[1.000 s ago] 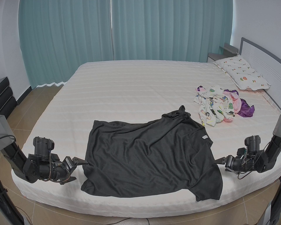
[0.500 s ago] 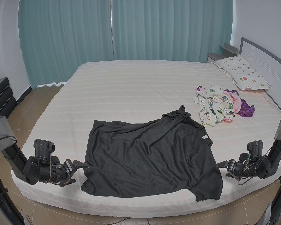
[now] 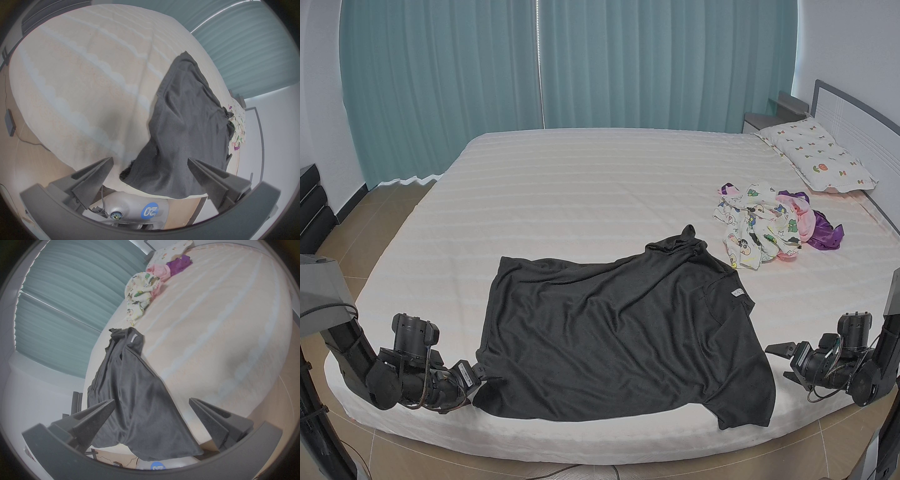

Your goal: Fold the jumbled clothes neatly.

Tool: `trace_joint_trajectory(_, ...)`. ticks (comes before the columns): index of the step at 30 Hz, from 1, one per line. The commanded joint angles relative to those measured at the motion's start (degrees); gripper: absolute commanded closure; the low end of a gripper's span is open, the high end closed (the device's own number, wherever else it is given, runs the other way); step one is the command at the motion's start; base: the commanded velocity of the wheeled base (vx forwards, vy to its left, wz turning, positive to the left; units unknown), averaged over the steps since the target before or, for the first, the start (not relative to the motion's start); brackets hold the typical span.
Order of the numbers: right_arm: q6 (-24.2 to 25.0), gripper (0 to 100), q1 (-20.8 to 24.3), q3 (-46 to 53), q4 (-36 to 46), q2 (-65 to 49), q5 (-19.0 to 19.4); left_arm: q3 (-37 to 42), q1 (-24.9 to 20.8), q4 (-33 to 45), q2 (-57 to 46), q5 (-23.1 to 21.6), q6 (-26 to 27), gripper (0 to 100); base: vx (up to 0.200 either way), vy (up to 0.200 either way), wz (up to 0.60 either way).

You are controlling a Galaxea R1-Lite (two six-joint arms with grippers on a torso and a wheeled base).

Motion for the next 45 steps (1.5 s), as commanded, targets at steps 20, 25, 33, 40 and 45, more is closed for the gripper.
trace_joint_trajectory(20, 0.3, 0, 0.0, 2.7, -0.9, 1.6, 0.1, 7.5, -1.5, -2.0, -0.8, 3.2, 9.8, 100, 0.000, 0.000, 0.00)
trace_joint_trajectory(25, 0.3, 0, 0.0, 3.1, -0.9, 1.6, 0.1, 7.1, -0.6, 4.4, -2.5, 5.0, 14.3, 100, 0.000, 0.000, 0.00)
trace_joint_trajectory(33, 0.2, 0, 0.2, 3.2, -0.9, 1.5, 0.1, 6.4, -0.2, 5.9, -1.8, 5.6, 15.1, 100, 0.000, 0.000, 0.00)
trace_joint_trajectory(40, 0.2, 0, 0.2, 3.5, -0.9, 1.4, 0.1, 6.5, 0.2, 5.8, -2.1, 5.6, 15.4, 0, 0.000, 0.000, 0.00)
trace_joint_trajectory(45, 0.2, 0, 0.2, 3.6, -0.9, 1.3, 0.1, 5.1, 0.5, 5.4, -3.6, 5.3, 14.7, 0, 0.000, 0.000, 0.00)
